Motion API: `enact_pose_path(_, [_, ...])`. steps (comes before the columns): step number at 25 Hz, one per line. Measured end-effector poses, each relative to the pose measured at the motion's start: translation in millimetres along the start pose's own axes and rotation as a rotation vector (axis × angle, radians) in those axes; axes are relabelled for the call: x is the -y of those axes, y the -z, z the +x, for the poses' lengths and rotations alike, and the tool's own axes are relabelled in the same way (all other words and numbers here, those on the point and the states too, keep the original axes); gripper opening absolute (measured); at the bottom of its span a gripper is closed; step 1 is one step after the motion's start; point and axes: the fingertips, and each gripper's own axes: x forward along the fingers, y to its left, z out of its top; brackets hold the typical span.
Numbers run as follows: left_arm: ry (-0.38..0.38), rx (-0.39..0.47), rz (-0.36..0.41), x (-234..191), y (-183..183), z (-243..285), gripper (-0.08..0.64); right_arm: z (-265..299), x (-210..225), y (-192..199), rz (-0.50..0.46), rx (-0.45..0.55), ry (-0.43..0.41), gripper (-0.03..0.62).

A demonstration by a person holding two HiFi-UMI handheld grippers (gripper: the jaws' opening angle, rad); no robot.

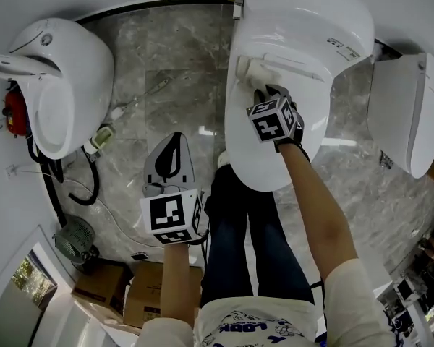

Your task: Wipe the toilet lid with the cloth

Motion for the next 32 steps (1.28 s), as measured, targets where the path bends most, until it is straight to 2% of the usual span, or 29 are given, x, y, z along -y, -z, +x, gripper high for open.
enact_pose_path(3, [0.007,-0.010,0.003,2.5,7.0,0.7,0.003,13.2,0.0,5.9,-0.047,-0.054,0.007,0.083])
enact_pose_path(6, [0.014,-0.018,0.004,7.6,11.9,0.6,0.003,20.9,1.7,12.8,-0.142,-0.088,0.013,0.083])
enact_pose_path(10, [0.020,-0.024,0.009,13.6,12.8,1.9,0.003,21.7,4.4,14.0,-0.216,-0.072,0.008,0.083])
enact_pose_path(14, [0.024,-0.016,0.013,18.6,7.8,2.2,0.003,19.3,10.1,19.3,-0.246,-0.058,0.004,0.083])
enact_pose_path(24, [0.031,-0.013,0.031,28.4,0.3,7.8,0.003,7.4,54.1,48.1,-0.175,-0.042,0.031,0.083])
enact_pose_path(28, [0.036,-0.016,0.039,35.2,0.2,8.6,0.003,-0.2,80.8,71.7,-0.104,-0.047,0.057,0.084])
enact_pose_path(32, [0.053,-0.020,0.053,46.1,0.2,10.0,0.003,-10.1,110.1,105.6,0.007,-0.058,0.098,0.083])
